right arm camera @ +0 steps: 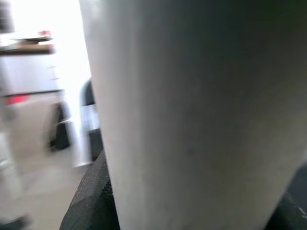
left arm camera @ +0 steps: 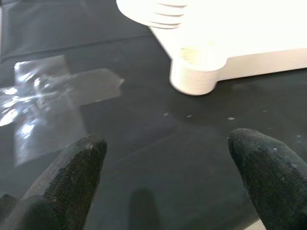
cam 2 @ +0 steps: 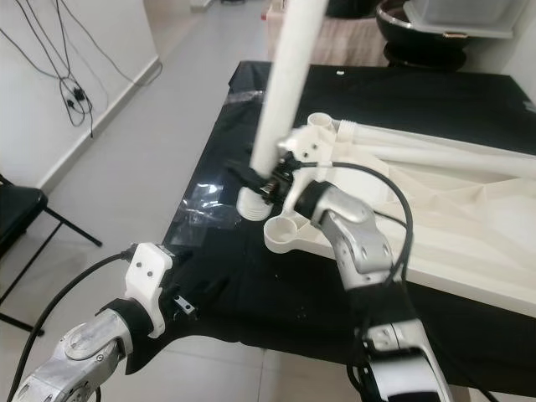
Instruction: Building children table
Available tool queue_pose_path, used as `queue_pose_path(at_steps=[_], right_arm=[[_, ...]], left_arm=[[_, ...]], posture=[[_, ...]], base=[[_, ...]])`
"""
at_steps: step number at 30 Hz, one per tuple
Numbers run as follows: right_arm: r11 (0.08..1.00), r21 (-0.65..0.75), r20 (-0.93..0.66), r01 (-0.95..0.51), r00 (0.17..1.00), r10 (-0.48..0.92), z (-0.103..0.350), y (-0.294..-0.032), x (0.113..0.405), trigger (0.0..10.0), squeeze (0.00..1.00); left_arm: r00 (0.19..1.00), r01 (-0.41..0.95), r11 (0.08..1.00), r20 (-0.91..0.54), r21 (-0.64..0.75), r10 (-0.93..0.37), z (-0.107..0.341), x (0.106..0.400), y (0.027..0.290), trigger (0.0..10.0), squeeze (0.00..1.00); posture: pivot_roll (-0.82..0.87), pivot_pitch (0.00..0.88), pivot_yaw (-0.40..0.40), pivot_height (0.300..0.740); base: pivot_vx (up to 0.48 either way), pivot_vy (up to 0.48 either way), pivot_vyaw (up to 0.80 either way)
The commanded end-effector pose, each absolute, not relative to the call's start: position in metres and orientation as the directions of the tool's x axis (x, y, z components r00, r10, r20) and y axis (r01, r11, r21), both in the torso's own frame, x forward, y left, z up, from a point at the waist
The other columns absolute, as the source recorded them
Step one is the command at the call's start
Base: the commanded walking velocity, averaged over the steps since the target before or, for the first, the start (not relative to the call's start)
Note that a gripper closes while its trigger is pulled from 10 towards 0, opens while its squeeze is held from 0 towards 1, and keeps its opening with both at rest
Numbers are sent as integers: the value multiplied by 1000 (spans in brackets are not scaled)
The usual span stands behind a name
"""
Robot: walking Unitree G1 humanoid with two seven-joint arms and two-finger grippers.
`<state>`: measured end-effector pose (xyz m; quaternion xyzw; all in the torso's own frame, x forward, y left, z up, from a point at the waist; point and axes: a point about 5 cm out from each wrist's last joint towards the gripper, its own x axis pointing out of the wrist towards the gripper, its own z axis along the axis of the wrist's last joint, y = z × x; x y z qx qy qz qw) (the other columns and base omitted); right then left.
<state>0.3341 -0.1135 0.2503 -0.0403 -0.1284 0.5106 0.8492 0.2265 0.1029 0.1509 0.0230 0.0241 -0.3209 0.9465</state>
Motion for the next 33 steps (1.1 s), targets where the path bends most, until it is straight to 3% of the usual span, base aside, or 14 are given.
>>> queue_pose_path(at_steps=[1,10,14,17,22,30,33], right_arm=[[388,-225,166,-894,357,919,253,-110,329,10000,0],[296,-173,165,-939,269,949,256,-130,344,10000,0],[299,-185,116,-936,281,953,257,-142,353,10000,0],[321,-189,95,-928,308,947,264,-172,357,10000,0],[330,-203,89,-922,318,944,271,-197,353,10000,0],[302,-226,75,-926,292,953,276,-210,349,10000,0],[245,-253,60,-936,238,969,274,-208,345,10000,0]], left_arm=[[779,625,780,-85,24,-621,148,220,104,10000,0],[725,686,727,-97,16,-682,149,205,99,10000,0],[696,716,698,-103,19,-711,149,197,98,10000,0],[687,724,690,-103,15,-719,150,189,98,10000,0],[680,730,684,-101,1,-726,151,182,99,10000,0],[655,752,659,-113,-2,-747,152,174,99,10000,0],[649,756,655,-120,-12,-751,153,168,102,10000,0]], posture=[[36,186,-36,740],[59,233,-29,740],[71,258,-26,740],[79,281,-17,740],[77,300,3,740],[82,311,18,740],[86,327,40,740]], base=[[0,0,0],[0,0,0],[0,0,0],[0,0,0],[0,0,0],[0,0,0],[0,0,0]])
